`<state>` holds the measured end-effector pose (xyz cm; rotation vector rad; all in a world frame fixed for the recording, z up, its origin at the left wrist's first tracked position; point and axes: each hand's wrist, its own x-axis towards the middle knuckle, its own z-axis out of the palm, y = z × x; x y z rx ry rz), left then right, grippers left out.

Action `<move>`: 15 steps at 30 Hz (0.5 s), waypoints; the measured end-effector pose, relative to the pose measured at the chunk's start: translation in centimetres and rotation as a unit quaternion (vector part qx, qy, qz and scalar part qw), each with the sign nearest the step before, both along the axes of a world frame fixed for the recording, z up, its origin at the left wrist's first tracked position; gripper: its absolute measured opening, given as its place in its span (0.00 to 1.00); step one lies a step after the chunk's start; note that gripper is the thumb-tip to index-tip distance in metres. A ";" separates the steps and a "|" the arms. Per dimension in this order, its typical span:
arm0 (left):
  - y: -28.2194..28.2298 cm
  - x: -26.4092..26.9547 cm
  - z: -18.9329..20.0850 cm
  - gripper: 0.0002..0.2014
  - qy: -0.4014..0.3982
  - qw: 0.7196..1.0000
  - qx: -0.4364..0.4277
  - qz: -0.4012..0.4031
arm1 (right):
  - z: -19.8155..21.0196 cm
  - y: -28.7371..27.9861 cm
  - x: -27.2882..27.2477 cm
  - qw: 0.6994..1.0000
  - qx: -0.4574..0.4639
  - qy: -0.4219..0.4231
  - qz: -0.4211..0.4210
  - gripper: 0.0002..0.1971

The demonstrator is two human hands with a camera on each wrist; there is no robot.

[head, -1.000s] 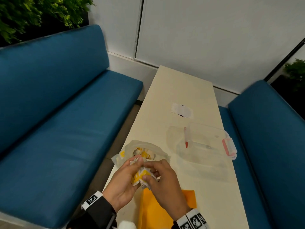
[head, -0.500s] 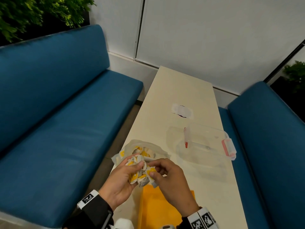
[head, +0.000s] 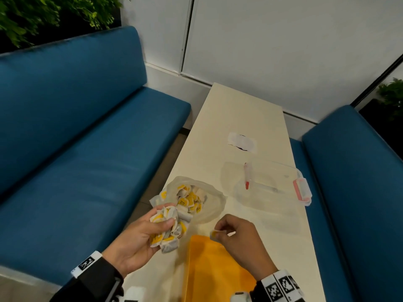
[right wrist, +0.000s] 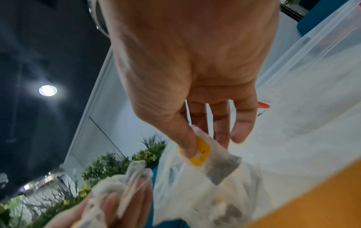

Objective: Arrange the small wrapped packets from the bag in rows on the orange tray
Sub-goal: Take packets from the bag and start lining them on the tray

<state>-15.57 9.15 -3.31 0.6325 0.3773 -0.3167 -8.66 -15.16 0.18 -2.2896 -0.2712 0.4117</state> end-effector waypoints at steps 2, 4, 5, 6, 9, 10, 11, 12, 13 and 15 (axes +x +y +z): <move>0.0 -1.1 -0.9 0.36 0.023 0.999 -0.006 -0.025 | -1.2 -0.1 -0.1 0.999 -0.046 -0.002 0.017 0.08; -0.3 -2.1 -2.0 0.27 0.047 0.998 -0.012 -0.039 | -2.6 0.0 -0.2 0.995 -0.092 -0.008 0.041 0.12; -0.6 -2.5 -2.4 0.26 0.056 0.997 -0.012 -0.047 | -3.2 0.1 -0.2 0.992 -0.110 -0.014 0.053 0.14; -0.8 -2.9 -2.8 0.27 0.065 0.996 -0.017 -0.055 | -3.9 0.2 -0.2 0.990 -0.126 -0.015 0.064 0.15; -1.7 -3.5 -3.9 0.35 0.085 0.992 -0.024 -0.093 | -5.4 0.7 -0.5 0.980 -0.171 -0.022 0.097 0.13; -2.0 -3.6 -4.2 0.36 0.083 0.990 -0.021 -0.114 | -5.7 0.8 -0.5 0.978 -0.183 -0.025 0.102 0.11; -2.2 -3.6 -4.4 0.36 0.078 0.988 -0.015 -0.135 | -6.0 1.0 -0.6 0.976 -0.191 -0.028 0.103 0.11; -2.5 -3.7 -4.5 0.36 0.069 0.986 -0.009 -0.153 | -6.3 1.2 -0.5 0.974 -0.197 -0.031 0.104 0.11; -2.7 -3.7 -4.6 0.35 0.062 0.984 -0.007 -0.166 | -6.7 1.3 -0.5 0.972 -0.203 -0.036 0.107 0.11; -3.2 -3.6 -4.8 0.30 0.058 0.981 -0.016 -0.183 | -7.3 1.7 -0.3 0.966 -0.220 -0.048 0.125 0.12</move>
